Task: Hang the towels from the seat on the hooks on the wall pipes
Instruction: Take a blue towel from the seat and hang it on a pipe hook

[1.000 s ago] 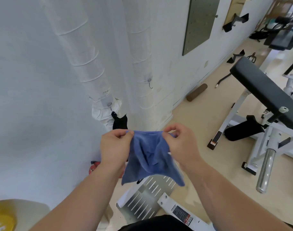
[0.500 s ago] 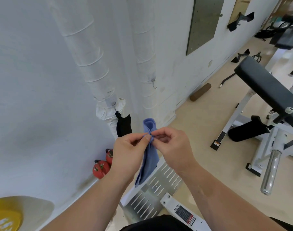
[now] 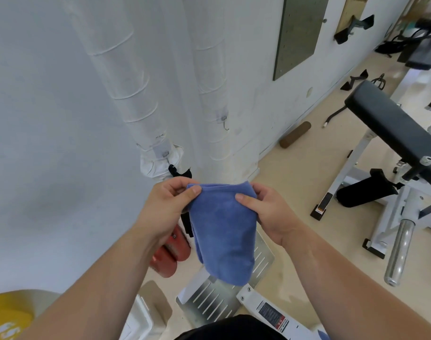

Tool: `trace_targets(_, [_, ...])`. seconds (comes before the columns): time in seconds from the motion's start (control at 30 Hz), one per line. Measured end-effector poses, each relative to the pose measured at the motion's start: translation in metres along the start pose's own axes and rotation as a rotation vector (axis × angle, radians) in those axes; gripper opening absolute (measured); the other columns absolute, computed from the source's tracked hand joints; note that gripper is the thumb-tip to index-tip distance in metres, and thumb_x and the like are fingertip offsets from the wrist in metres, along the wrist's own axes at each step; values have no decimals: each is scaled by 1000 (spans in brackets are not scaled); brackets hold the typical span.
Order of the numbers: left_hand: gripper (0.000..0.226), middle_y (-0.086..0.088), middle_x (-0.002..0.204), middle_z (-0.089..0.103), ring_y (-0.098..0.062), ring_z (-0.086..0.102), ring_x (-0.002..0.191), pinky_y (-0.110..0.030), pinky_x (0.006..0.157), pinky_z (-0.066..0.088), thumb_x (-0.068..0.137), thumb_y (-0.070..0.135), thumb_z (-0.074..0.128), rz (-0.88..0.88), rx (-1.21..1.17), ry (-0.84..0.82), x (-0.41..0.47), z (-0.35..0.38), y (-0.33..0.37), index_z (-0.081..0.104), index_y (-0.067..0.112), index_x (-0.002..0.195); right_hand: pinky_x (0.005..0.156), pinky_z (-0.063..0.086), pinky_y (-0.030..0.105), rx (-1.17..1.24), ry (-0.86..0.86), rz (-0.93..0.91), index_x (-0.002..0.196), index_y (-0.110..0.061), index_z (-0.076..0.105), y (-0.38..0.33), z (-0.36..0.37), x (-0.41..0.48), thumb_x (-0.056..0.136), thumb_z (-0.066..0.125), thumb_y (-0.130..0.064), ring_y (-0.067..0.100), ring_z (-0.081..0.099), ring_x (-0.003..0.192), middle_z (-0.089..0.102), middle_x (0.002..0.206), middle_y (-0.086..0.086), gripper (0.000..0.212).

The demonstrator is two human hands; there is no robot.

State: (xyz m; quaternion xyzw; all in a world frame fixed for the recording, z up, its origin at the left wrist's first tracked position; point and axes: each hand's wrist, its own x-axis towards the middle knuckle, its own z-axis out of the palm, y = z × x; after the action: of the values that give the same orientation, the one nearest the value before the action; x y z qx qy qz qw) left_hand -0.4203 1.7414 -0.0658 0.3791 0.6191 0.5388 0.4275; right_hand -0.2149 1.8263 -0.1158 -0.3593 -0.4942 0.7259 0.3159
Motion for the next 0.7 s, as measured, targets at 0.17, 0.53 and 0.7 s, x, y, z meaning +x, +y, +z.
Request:
trace_targets(0.17, [20,-7,80,73,-15,68,72,-22,64,54,82,5,76,-88,19,-177,10,-29,1,70,10,100,75,56,28,18,0,-71,107,-11,63,-13,10,3,79,75,-4,19,67,86,71,94,4,31])
trace_targets(0.53, [20,1,68,56,-11,50,65,-33,65,42,82,15,79,86,719,-412,40,11,34,62,5,80,80,58,31,-326,-12,-276,122,-21,58,-33,17,5,78,83,-3,22,70,91,69,106,14,53])
trace_targets(0.7, [15,-10,91,74,-21,70,84,-38,82,56,78,15,77,62,521,-340,34,5,34,71,15,91,76,51,45,-545,-122,-70,103,-3,67,-13,-6,11,68,78,-29,19,62,82,65,106,31,44])
